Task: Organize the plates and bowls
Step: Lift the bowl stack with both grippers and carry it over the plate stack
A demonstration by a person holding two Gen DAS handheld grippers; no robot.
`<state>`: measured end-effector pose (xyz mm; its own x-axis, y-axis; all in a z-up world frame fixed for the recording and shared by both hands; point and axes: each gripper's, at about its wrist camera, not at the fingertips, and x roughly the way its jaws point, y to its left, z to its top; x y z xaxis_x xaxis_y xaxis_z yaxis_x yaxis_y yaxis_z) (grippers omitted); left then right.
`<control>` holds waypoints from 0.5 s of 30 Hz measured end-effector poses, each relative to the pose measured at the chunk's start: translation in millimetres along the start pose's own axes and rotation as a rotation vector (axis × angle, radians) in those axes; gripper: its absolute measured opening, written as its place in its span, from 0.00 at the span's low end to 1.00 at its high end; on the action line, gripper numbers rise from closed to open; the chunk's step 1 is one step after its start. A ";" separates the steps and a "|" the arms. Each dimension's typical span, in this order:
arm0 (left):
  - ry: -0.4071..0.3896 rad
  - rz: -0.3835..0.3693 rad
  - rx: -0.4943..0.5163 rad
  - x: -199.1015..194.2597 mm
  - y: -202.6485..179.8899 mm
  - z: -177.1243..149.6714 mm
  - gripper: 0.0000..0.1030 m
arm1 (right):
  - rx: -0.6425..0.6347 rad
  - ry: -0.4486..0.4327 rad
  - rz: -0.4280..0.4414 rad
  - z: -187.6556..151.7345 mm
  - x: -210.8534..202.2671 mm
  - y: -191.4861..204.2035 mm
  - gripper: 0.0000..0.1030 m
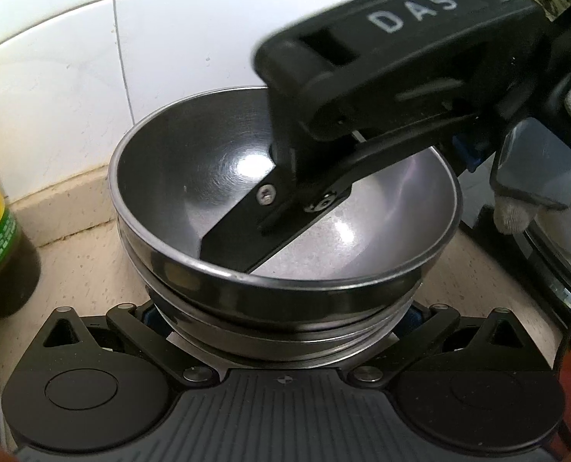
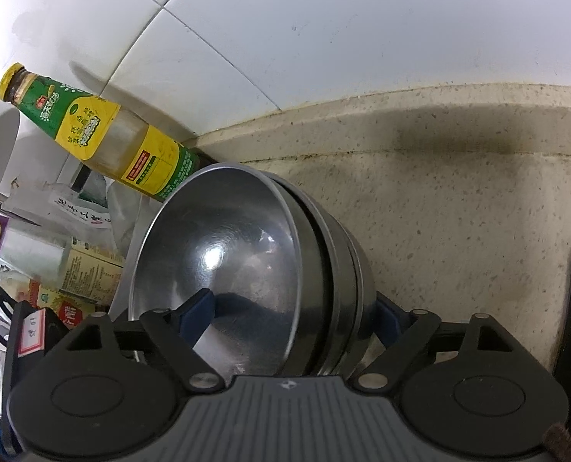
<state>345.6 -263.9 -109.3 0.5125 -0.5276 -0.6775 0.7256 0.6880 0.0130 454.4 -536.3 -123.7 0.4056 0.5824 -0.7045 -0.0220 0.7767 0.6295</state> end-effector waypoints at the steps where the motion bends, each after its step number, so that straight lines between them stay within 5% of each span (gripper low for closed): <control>1: -0.001 -0.001 0.001 -1.4 1.3 -2.5 1.00 | -0.004 0.001 -0.001 0.8 0.2 0.2 0.84; 8: -0.016 0.006 -0.006 -7.6 -0.7 -13.3 1.00 | -0.016 0.005 0.018 5.2 3.5 0.2 0.97; 15: -0.006 0.024 -0.029 -8.5 -0.4 -13.6 1.00 | -0.031 -0.024 0.027 2.6 2.3 -0.6 0.97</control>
<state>334.7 -252.9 -113.5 0.5324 -0.5141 -0.6725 0.6997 0.7144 0.0079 457.7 -536.1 -124.8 0.4258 0.5976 -0.6793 -0.0615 0.7682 0.6373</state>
